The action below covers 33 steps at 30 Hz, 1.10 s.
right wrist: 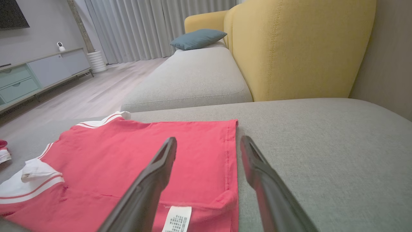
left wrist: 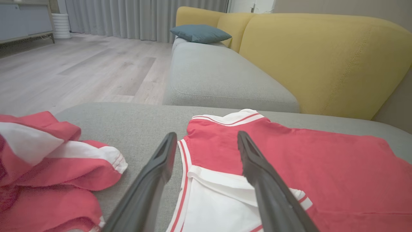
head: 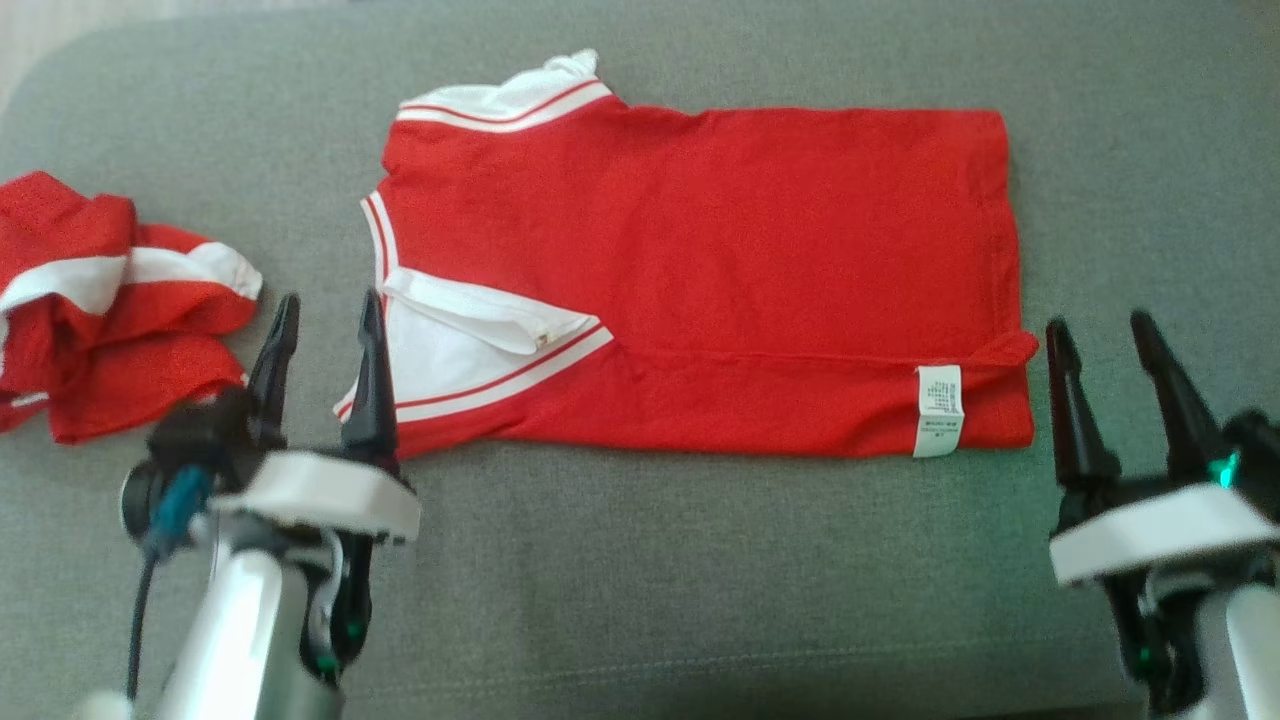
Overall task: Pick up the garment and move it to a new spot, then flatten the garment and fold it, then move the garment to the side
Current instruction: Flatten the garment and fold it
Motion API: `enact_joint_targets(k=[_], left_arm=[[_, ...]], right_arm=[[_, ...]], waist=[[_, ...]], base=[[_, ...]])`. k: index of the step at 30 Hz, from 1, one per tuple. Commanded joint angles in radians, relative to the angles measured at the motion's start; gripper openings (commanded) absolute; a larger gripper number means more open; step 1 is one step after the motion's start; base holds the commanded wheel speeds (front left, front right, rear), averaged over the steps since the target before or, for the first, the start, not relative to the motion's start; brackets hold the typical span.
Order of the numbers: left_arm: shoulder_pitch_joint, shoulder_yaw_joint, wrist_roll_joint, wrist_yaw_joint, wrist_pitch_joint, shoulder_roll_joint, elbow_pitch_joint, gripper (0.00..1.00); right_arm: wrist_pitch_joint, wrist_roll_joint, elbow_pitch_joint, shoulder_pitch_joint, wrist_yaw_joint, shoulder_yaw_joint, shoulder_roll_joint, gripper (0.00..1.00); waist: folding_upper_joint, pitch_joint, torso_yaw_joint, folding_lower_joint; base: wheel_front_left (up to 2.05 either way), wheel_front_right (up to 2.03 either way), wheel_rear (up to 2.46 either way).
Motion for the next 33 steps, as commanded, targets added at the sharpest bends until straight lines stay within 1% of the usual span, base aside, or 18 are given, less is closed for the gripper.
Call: enact_joint_targets(k=[1, 5, 8, 13, 16, 19, 25, 28, 33], left_arm=[[0.002, 0.027, 0.013, 0.011, -0.012, 0.017, -0.061, 1.0], [0.081, 0.016, 0.018, 0.031, -0.01, 0.012, -0.126, 1.0], [0.123, 0.011, 0.011, 0.041, 0.005, 0.008, -0.15, 1.0], [0.14, 0.011, 0.005, 0.049, 0.016, 0.009, -0.161, 1.0], [0.133, 0.005, -0.002, 0.041, 0.029, 0.011, -0.152, 1.0], [0.117, -0.004, -0.022, 0.023, 0.062, 0.013, -0.116, 1.0], [0.053, -0.009, -0.071, -0.023, 0.135, 0.022, 0.015, 1.0], [0.014, 0.002, -0.091, -0.033, 0.155, 0.03, 0.082, 1.0], [-0.039, 0.015, -0.119, -0.037, 0.201, 0.035, 0.173, 1.0]], right_arm=[[-0.007, -0.012, -0.059, 0.013, 0.008, 0.015, 0.003, 1.0], [0.008, -0.027, -0.11, 0.066, 0.008, 0.015, 0.028, 1.0], [0.017, -0.028, -0.131, 0.09, 0.008, 0.013, 0.041, 1.0], [0.034, -0.028, -0.138, 0.101, 0.008, 0.009, 0.052, 1.0], [0.053, -0.03, -0.131, 0.106, 0.008, 0.007, 0.051, 1.0], [0.087, -0.017, -0.099, 0.11, 0.008, 0.01, 0.042, 1.0], [0.164, 0.014, -0.003, 0.095, 0.008, 0.011, 0.023, 1.0], [0.194, 0.024, 0.035, 0.072, 0.008, 0.008, 0.017, 1.0], [0.233, 0.034, 0.081, 0.03, 0.008, 0.003, 0.01, 1.0]], waist=[[0.0, -0.019, 0.006, 0.0], [0.0, -0.038, 0.004, 0.0], [0.0, -0.043, 0.002, 0.0], [0.0, -0.045, 0.001, 0.0], [0.0, -0.042, 0.002, 0.0], [0.0, -0.03, 0.003, 0.0], [0.0, 0.019, -0.001, 0.0], [0.0, 0.041, -0.003, 0.0], [0.0, 0.069, -0.001, 0.0]], base=[[0.0, 0.0, 0.0], [0.0, 0.0, 0.0], [0.0, 0.0, 0.0], [0.0, 0.0, 0.0], [0.0, 0.0, 0.0], [0.0, 0.0, 0.0], [0.0, 0.0, 0.0], [0.0, 0.0, 0.0], [0.0, 0.0, 0.0]])
